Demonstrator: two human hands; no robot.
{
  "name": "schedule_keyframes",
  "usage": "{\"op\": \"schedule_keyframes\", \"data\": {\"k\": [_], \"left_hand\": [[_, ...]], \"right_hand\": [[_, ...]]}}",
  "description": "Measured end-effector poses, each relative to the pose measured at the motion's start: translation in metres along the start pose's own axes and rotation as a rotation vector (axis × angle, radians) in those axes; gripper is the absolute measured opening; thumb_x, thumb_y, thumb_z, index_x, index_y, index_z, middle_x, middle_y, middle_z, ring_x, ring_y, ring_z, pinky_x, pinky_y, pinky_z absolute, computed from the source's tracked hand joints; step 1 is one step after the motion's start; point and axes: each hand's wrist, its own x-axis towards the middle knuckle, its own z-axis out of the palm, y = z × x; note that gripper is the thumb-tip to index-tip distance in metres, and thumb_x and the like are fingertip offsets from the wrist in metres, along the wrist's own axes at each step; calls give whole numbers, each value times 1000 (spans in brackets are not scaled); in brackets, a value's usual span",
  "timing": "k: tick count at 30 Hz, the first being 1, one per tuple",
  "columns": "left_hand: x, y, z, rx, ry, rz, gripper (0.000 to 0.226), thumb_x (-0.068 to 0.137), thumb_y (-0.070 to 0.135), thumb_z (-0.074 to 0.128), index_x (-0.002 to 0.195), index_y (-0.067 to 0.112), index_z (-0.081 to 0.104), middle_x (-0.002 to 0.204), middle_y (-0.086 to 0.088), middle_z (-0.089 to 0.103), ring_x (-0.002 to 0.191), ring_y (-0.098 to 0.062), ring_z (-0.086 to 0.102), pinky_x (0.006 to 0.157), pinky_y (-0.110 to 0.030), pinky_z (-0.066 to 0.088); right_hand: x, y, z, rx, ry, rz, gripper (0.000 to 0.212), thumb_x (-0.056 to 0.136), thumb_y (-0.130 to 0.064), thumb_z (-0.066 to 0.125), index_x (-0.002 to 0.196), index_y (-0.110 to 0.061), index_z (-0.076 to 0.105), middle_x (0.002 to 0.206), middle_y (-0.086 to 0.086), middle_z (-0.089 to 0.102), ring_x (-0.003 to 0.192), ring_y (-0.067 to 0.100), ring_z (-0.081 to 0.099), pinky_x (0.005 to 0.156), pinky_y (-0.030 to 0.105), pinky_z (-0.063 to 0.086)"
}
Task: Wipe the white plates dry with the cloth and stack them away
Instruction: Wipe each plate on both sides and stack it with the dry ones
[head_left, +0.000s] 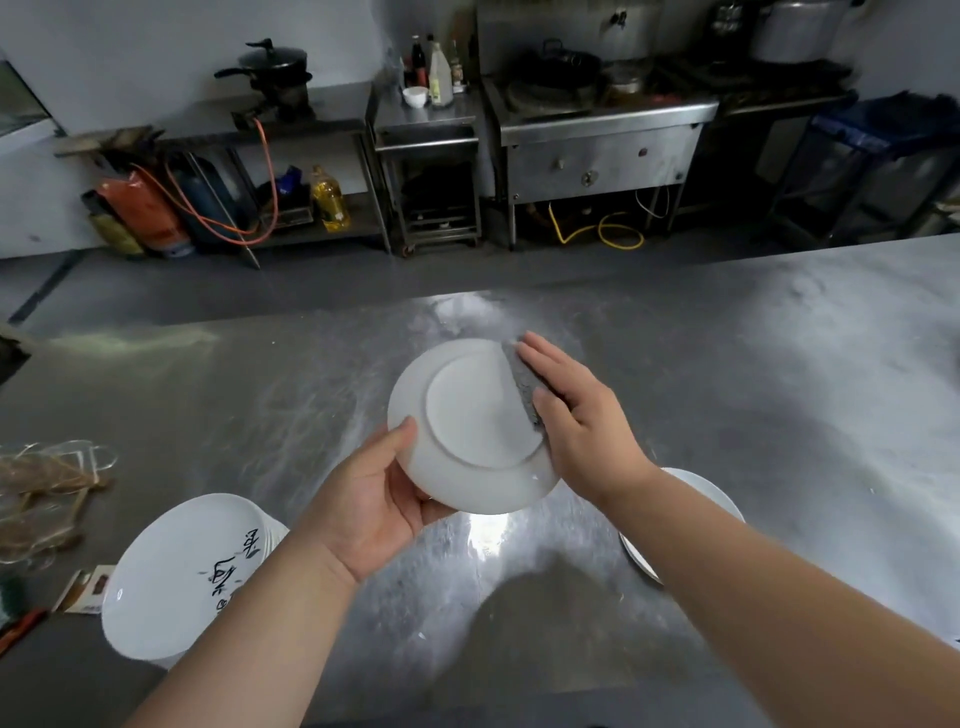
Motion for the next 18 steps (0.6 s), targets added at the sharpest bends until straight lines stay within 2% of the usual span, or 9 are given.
{"op": "schedule_keyframes", "data": {"k": [3, 5, 8, 10, 11, 13, 15, 18], "left_hand": [[-3, -4, -1, 19, 12, 13, 35, 92, 24, 55, 123, 16, 69, 114, -13, 76, 90, -25, 77, 58, -39, 64], [-4, -11, -3, -11, 23, 30, 34, 93, 21, 53, 123, 15, 69, 117, -14, 76, 94, -27, 77, 58, -39, 63], [-2, -22, -2, -70, 68, 50, 40, 95, 21, 52, 132, 12, 65, 126, -16, 73, 107, -30, 75, 67, -41, 64], [0, -27, -3, -113, 86, 55, 46, 97, 22, 51, 141, 11, 59, 133, -16, 70, 114, -32, 72, 74, -43, 64], [0, -28, -2, -123, 88, 55, 46, 97, 21, 50, 142, 12, 58, 135, -16, 69, 116, -32, 71, 76, -44, 64], [1, -27, 1, -116, 73, 68, 45, 98, 21, 50, 142, 14, 59, 137, -16, 67, 120, -33, 69, 81, -46, 64], [1, -23, 7, -104, 48, 97, 45, 98, 21, 50, 142, 16, 58, 139, -15, 67, 123, -32, 68, 84, -47, 64], [3, -21, 16, -134, 25, 138, 43, 100, 20, 47, 142, 18, 58, 139, -13, 67, 125, -32, 67, 88, -46, 63]], "right_hand": [[-7, 4, 1, -47, -30, -25, 53, 103, -20, 44, 155, -22, 50, 162, -22, 35, 148, -12, 25, 118, 7, 17], [-27, 9, 12, -69, 17, -21, 53, 107, -19, 42, 160, -21, 38, 163, -28, 23, 150, -14, 17, 119, 8, 13], [-66, 13, 37, -106, 10, 72, 62, 110, -29, 37, 167, -24, 13, 172, -21, 1, 156, -6, -1, 123, 11, 3], [-75, 11, 45, -148, -39, 108, 66, 111, -29, 38, 167, -26, 4, 171, -22, -10, 154, -9, -10, 120, 7, -1], [-70, 10, 43, -163, -38, 106, 66, 111, -29, 39, 167, -27, 4, 170, -23, -11, 152, -12, -10, 119, 6, -2], [-45, 10, 33, -181, 4, 90, 63, 111, -29, 40, 167, -25, 11, 168, -24, -1, 149, -17, -4, 120, 8, 2], [-19, 6, 21, -173, 32, 104, 60, 111, -29, 39, 167, -24, 18, 170, -20, 9, 152, -12, 5, 122, 12, 7], [-18, -1, 24, -117, 58, 110, 61, 111, -27, 39, 167, -23, 15, 171, -21, 7, 155, -8, 5, 119, 9, 8]]}}
